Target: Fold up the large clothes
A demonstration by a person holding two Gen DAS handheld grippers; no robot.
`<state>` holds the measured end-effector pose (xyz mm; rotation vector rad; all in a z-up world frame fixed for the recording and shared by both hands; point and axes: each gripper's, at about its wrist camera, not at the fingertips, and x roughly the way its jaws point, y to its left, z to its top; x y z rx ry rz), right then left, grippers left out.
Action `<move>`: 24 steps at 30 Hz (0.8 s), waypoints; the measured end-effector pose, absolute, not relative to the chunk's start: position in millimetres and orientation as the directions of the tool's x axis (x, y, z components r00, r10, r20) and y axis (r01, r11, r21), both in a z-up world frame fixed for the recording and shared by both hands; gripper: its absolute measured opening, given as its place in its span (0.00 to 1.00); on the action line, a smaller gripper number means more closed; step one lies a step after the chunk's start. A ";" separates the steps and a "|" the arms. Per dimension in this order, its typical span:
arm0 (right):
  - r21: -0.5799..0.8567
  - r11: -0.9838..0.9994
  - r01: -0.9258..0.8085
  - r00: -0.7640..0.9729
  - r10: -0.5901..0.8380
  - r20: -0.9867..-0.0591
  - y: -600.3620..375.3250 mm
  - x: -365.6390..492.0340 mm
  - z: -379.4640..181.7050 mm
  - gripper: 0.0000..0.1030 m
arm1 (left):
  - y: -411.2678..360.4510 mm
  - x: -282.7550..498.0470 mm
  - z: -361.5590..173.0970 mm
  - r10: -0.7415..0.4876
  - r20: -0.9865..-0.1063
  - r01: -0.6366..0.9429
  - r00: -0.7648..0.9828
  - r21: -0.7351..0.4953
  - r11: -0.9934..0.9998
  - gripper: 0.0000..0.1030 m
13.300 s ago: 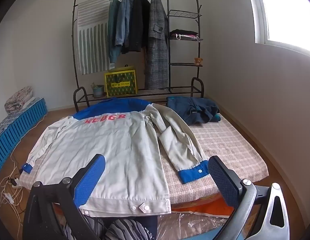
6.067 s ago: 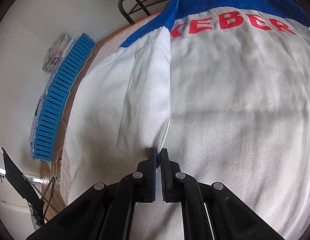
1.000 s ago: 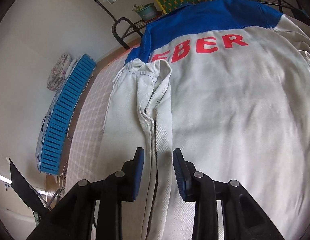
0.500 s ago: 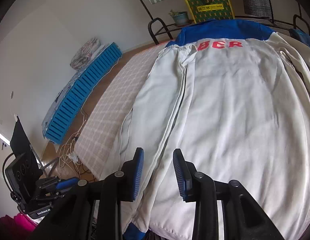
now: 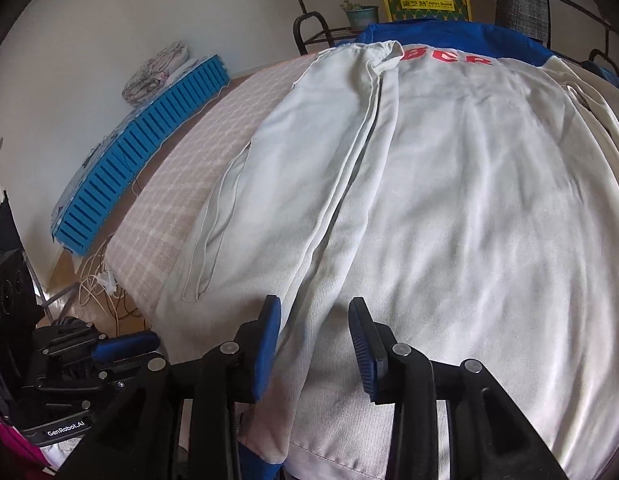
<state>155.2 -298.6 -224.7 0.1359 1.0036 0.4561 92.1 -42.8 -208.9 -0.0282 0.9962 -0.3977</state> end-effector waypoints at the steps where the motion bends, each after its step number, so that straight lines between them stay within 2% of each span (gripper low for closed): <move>1: 0.326 0.900 -0.288 0.481 0.431 -0.764 -307.8 151.7 -220.1 0.55 | -44.3 90.8 -198.7 -0.333 -0.797 0.332 0.504 -0.178 0.927 0.19; 2: 0.330 0.906 -0.266 0.518 0.423 -0.744 -318.7 148.0 -214.9 0.62 | -45.9 88.7 -188.1 -0.336 -0.777 0.349 0.532 -0.161 0.923 0.25; 4: 0.337 0.915 -0.223 0.574 0.403 -0.713 -341.8 137.2 -204.1 0.63 | -48.8 84.2 -168.3 -0.351 -0.729 0.366 0.587 -0.147 0.919 0.39; 13: 0.311 0.950 -0.010 0.717 0.224 -0.660 -455.1 92.1 -167.0 0.63 | -77.3 91.8 -110.9 -0.362 -0.660 0.362 0.659 -0.143 0.921 0.40; 17: 0.288 0.955 0.074 0.762 0.132 -0.634 -497.6 76.7 -157.0 0.63 | -90.7 98.7 -94.7 -0.383 -0.653 0.378 0.654 -0.157 0.912 0.56; 22: 0.266 0.948 0.176 0.778 0.031 -0.628 -552.0 65.9 -149.9 0.63 | -102.6 104.3 -83.8 -0.390 -0.637 0.363 0.665 -0.181 0.914 0.57; 24: 0.239 0.941 0.240 0.767 -0.033 -0.641 -575.0 63.8 -152.6 0.63 | -105.4 104.7 -82.8 -0.392 -0.637 0.354 0.664 -0.195 0.915 0.60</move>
